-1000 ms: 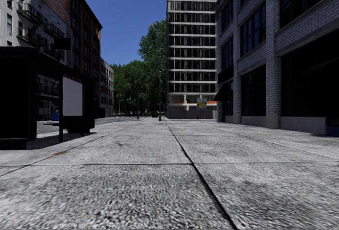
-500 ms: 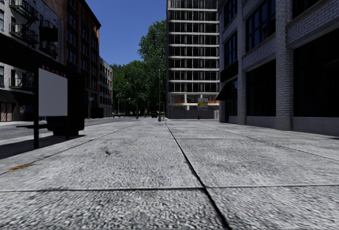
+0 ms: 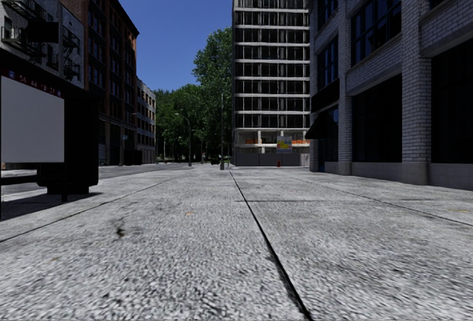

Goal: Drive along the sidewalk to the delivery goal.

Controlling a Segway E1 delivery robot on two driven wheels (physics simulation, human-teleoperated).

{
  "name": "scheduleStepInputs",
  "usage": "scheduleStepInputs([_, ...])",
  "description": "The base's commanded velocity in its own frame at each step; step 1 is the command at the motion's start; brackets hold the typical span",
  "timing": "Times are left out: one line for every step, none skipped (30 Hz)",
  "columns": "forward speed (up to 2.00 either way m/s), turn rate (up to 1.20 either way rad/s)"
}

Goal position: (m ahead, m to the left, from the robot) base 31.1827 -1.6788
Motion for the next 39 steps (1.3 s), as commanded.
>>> scheduleStepInputs([2.0, 0.0])
scheduleStepInputs([2.0, 0.0])
scheduleStepInputs([2.0, 0.0])
scheduleStepInputs([2.0, 0.0])
scheduleStepInputs([2.0, 0.0])
scheduleStepInputs([2.0, 0.0])
scheduleStepInputs([2.0, 0.0])
scheduleStepInputs([2.0, 0.0])
scheduleStepInputs([2.0, 0.0])
scheduleStepInputs([2.0, 0.0])
scheduleStepInputs([2.0, 0.0])
scheduleStepInputs([2.0, 0.0])
scheduleStepInputs([2.0, 0.0])
scheduleStepInputs([2.0, 0.0])
scheduleStepInputs([2.0, 0.0])
scheduleStepInputs([2.0, 0.0])
scheduleStepInputs([2.0, 0.0])
scheduleStepInputs([2.0, 0.0])
scheduleStepInputs([2.0, 0.0])
scheduleStepInputs([2.0, 0.0])
scheduleStepInputs([2.0, 0.0])
scheduleStepInputs([2.0, 0.0])
scheduleStepInputs([2.0, 0.0])
scheduleStepInputs([2.0, 0.0])
scheduleStepInputs([2.0, 0.0])
scheduleStepInputs([2.0, 0.0])
scheduleStepInputs([2.0, 0.0])
scheduleStepInputs([2.0, 0.0])
scheduleStepInputs([2.0, 0.0])
scheduleStepInputs([2.0, 0.0])
scheduleStepInputs([2.0, 0.0])
scheduleStepInputs([2.0, 0.0])
scheduleStepInputs([2.0, 0.0])
scheduleStepInputs([2.0, 0.0])
scheduleStepInputs([2.0, 0.0])
scheduleStepInputs([2.0, 0.0])
scheduleStepInputs([2.0, 0.0])
scheduleStepInputs([2.0, 0.0])
scheduleStepInputs([2.0, 0.0])
